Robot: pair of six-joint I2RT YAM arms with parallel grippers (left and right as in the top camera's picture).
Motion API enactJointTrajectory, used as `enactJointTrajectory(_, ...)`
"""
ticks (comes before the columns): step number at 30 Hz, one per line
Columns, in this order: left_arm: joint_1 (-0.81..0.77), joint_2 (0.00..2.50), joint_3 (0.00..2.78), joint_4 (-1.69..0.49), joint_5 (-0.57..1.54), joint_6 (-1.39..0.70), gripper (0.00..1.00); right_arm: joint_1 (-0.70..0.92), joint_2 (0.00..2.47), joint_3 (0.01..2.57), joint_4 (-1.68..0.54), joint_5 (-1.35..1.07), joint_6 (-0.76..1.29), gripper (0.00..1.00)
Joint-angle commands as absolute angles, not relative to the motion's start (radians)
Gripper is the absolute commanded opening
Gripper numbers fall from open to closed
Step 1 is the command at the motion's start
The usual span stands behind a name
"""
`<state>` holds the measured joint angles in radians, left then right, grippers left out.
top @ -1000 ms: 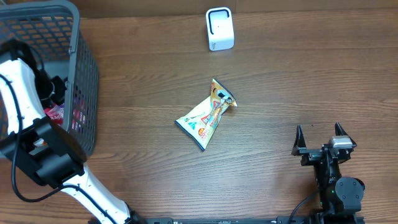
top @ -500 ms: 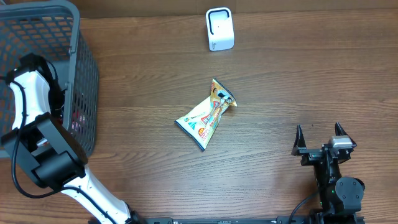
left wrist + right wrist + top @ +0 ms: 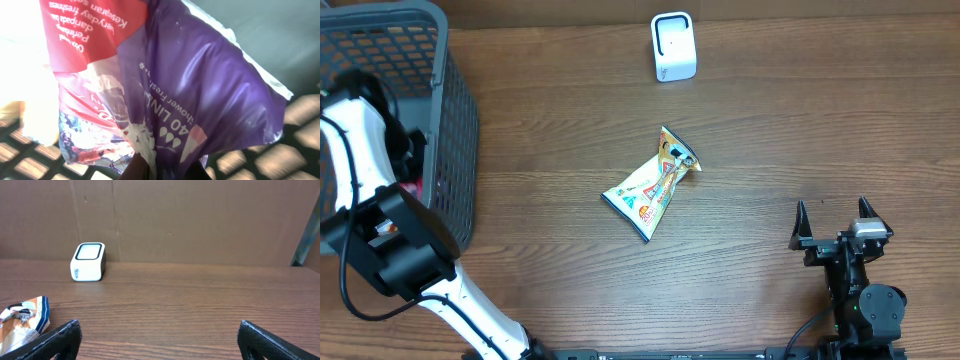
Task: Scan the item barcode
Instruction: 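Return the left gripper to the basket and grasp the purple bag, then place the purple bag on the table beside the snack packet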
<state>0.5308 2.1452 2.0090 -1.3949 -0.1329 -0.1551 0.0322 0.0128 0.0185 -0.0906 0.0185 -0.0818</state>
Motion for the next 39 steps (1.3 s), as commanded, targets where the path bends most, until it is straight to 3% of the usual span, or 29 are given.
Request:
enactJointTrajectory(1, 0.537, 2.097, 2.260, -1.451, -0.038, -0.180, 0.04, 0.027, 0.003, 0.008, -0.084, 0.024, -0.080, 1.00)
enactJointTrajectory(7, 0.537, 1.983, 2.488, -1.479, 0.082, -0.181, 0.04, 0.027, 0.003, 0.008, -0.084, 0.024, -0.080, 1.00)
enactJointTrajectory(13, 0.507, 1.804, 2.547, -1.483, 0.252, -0.180, 0.04, 0.027, 0.003, 0.008, -0.084, 0.024, -0.080, 1.00)
enactJointTrajectory(20, 0.284, 1.695, 2.547, -1.554, 0.366, -0.168, 0.04, 0.027, 0.003, 0.008, -0.084, 0.024, -0.080, 1.00)
enactJointTrajectory(29, -0.144, 1.766, 2.350, -1.605, 0.044, -0.237, 0.04, 0.027, 0.003, 0.008, -0.084, 0.024, -0.080, 1.00)
enactJointTrajectory(33, -0.250, 1.835, 2.152, -1.529, -0.066, -0.297, 0.04, 0.027, 0.003, 0.008, -0.084, 0.024, -0.080, 1.00)
enactJointTrajectory(39, -0.323, 1.956, 1.892, -1.327, -0.067, -0.328, 0.04, 0.027, 0.003, 0.009, -0.084, 0.024, -0.080, 1.00)
